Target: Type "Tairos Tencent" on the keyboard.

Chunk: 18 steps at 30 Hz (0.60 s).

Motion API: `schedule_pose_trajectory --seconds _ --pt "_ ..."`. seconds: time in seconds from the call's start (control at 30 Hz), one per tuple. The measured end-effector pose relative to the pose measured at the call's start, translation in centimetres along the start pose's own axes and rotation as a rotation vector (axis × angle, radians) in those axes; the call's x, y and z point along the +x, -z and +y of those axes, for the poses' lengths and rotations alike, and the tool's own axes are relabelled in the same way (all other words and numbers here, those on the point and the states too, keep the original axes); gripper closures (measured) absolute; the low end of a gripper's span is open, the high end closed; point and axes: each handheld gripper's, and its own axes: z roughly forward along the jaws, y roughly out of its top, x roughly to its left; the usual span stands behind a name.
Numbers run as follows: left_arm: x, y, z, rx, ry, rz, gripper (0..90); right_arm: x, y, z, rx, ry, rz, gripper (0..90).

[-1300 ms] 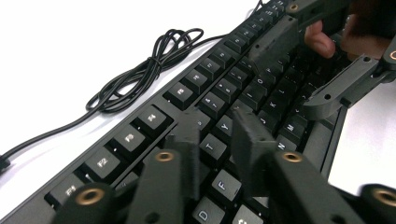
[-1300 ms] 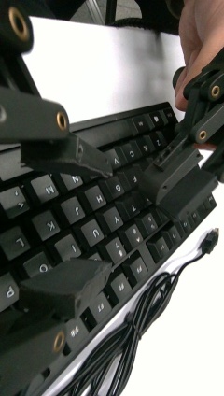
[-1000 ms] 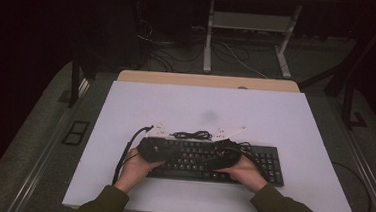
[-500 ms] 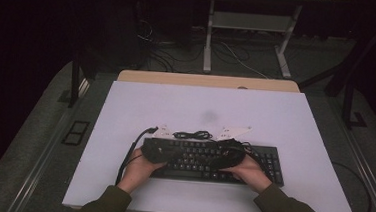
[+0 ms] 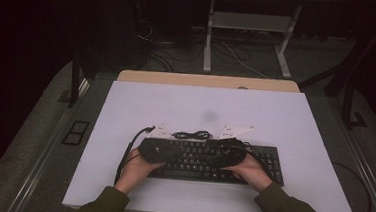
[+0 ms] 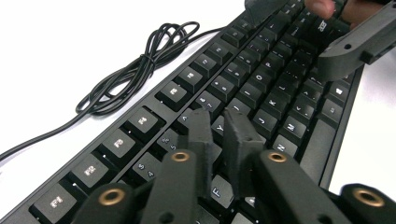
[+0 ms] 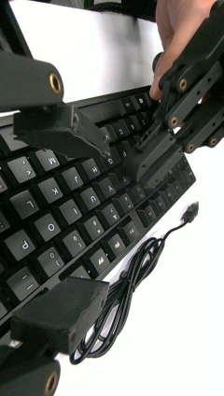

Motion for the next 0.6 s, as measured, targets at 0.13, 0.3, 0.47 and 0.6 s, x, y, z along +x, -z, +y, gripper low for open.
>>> schedule_pose_trajectory --seconds 0.13,0.3,0.47,0.6 --pt "-0.1 0.2 0.0 -0.007 -0.011 0.0 72.8 -0.1 0.3 0.0 -0.009 0.0 -0.004 27.7" --pt "-0.2 0.6 -0.1 -0.026 -0.014 -0.009 64.4 -0.3 0.6 -0.2 -0.02 -0.003 -0.019 26.0" --pt "-0.2 0.9 -0.3 -0.041 -0.015 -0.017 55.9 -0.3 0.9 -0.4 -0.025 0.002 -0.037 24.1" --pt "-0.2 1.3 -0.4 -0.051 -0.018 -0.02 50.3 -0.6 1.4 -0.8 -0.028 -0.003 -0.047 23.0"
